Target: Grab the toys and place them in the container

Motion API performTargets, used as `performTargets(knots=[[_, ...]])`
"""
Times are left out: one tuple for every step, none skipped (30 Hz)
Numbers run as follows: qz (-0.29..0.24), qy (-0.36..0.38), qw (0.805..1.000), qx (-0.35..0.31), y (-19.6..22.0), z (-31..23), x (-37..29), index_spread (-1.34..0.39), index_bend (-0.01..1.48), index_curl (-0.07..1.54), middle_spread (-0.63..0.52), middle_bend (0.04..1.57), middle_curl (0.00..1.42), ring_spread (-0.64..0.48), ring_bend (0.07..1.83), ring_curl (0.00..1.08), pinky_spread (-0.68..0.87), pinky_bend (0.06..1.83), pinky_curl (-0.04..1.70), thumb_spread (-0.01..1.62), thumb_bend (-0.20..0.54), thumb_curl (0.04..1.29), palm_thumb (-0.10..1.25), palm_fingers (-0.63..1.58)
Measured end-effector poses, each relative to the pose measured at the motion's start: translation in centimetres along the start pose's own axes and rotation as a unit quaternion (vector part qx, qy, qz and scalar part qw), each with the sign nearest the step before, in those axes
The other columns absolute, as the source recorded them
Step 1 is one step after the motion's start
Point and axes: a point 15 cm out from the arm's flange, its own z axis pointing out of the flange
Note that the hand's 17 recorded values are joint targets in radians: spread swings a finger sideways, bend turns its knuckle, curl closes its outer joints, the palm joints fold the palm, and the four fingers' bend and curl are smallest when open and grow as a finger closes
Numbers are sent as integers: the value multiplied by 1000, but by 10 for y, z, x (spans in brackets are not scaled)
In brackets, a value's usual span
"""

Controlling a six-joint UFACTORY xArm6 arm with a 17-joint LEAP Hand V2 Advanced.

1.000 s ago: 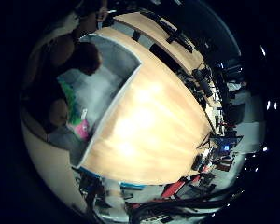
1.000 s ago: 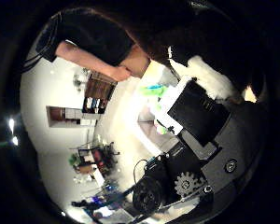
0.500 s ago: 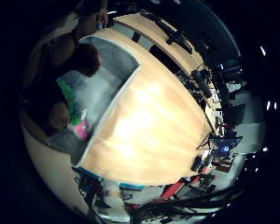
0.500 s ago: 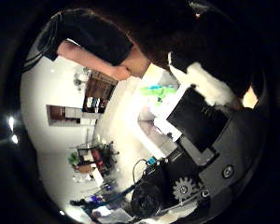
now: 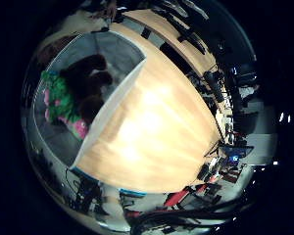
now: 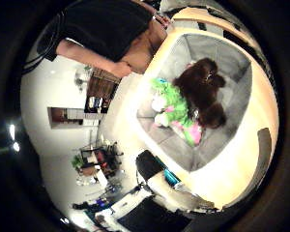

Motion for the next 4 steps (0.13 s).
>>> performTargets(knots=[[1, 0, 1000, 0, 0, 0, 0, -517, 192, 535, -144, 395, 378, -69, 564, 247, 213, 744, 300, 888, -37, 255, 232, 121], [1, 0, 1000, 1, 0, -1, 0, -512, 190, 523, -140, 385, 374, -64, 555, 244, 231, 734, 293, 887, -35, 258, 229, 131], [1, 0, 1000, 0, 0, 0, 1, -507, 188, 513, -136, 376, 370, -60, 545, 242, 246, 725, 287, 885, -35, 261, 228, 139], [0, -1, 1000, 1, 1, 0, 2, -504, 185, 502, -133, 368, 367, -57, 537, 241, 259, 718, 282, 883, -34, 264, 226, 146]])
